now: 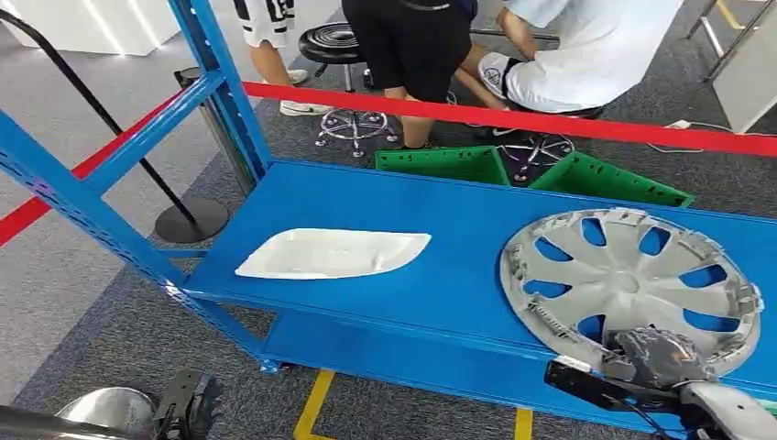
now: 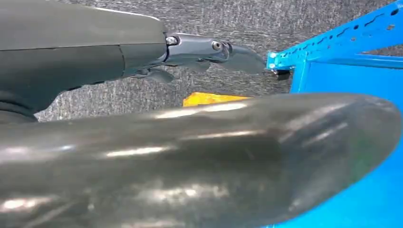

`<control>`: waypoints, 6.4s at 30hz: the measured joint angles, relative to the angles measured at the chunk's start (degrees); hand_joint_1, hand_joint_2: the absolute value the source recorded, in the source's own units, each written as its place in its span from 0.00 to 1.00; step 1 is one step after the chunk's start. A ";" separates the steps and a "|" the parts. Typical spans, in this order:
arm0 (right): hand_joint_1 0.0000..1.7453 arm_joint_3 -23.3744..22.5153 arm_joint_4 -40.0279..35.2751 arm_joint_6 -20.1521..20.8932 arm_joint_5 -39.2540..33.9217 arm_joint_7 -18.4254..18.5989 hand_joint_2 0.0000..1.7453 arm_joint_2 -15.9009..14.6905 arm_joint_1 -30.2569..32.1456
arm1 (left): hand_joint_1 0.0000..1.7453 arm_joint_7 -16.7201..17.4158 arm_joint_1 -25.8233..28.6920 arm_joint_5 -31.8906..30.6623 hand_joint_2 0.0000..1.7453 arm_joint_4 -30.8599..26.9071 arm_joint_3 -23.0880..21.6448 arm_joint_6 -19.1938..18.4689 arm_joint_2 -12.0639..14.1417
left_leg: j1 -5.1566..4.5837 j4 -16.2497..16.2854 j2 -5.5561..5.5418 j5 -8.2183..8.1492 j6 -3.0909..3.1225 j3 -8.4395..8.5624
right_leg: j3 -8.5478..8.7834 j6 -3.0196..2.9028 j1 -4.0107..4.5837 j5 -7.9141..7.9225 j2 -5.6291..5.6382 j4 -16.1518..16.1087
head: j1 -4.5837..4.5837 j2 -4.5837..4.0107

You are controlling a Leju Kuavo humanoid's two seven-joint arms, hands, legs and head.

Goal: Take the parts from the cabinet and place them on the table.

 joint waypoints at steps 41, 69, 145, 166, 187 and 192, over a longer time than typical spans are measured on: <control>1.00 3.63 -24.28 -12.48 10.61 9.81 1.00 -11.29 11.47 | 0.00 -2.64 -0.11 -0.96 0.00 0.07 1.66 -1.18 0.37 | 0.01 0.00 -0.06 -0.16 0.06 -0.26 | -0.21 -0.03 0.01 -0.18 -0.07 -0.04 | 0.02 0.00; 1.00 4.63 -25.22 -20.09 13.67 9.22 1.00 -8.58 13.27 | 0.00 -3.50 -0.02 -2.21 1.00 0.09 2.25 -1.90 0.37 | -0.17 0.22 -0.08 -0.43 0.34 -0.37 | -0.19 0.16 -0.16 -0.14 -0.08 -0.21 | 0.00 0.00; 1.00 11.63 -33.35 -51.28 36.86 10.89 1.00 12.84 24.93 | 0.00 2.93 -3.09 -13.60 1.00 0.35 -5.07 1.31 -2.82 | -0.19 -3.82 1.75 -0.89 1.21 3.82 | -5.65 1.81 -0.15 -5.91 -0.65 15.47 | 0.07 0.00; 1.00 7.91 -37.87 -49.33 36.99 2.51 1.00 21.09 31.87 | 0.00 5.27 -5.32 -16.37 1.00 -0.48 -8.78 -0.76 -3.96 | 0.06 -4.46 -1.73 -6.77 -0.90 10.91 | -1.18 0.13 0.27 3.37 1.36 -2.54 | -0.39 0.00; 1.00 3.02 -41.21 -48.22 37.06 -7.63 1.00 33.84 39.33 | 0.00 9.09 -5.90 -18.88 1.00 -1.62 -12.24 -0.17 -6.49 | -0.07 4.64 1.13 -7.59 -1.98 -0.63 | 5.82 -1.57 0.18 -1.43 -1.68 -4.80 | -0.50 0.00; 1.00 3.02 -41.37 -48.24 37.06 -7.69 1.00 34.47 39.54 | 0.00 9.29 -5.70 -19.80 1.00 -1.75 -12.74 -0.81 -6.62 | -0.03 10.76 0.67 -6.99 -1.81 1.03 | 1.37 -1.40 0.17 0.94 0.40 -3.41 | -0.50 0.00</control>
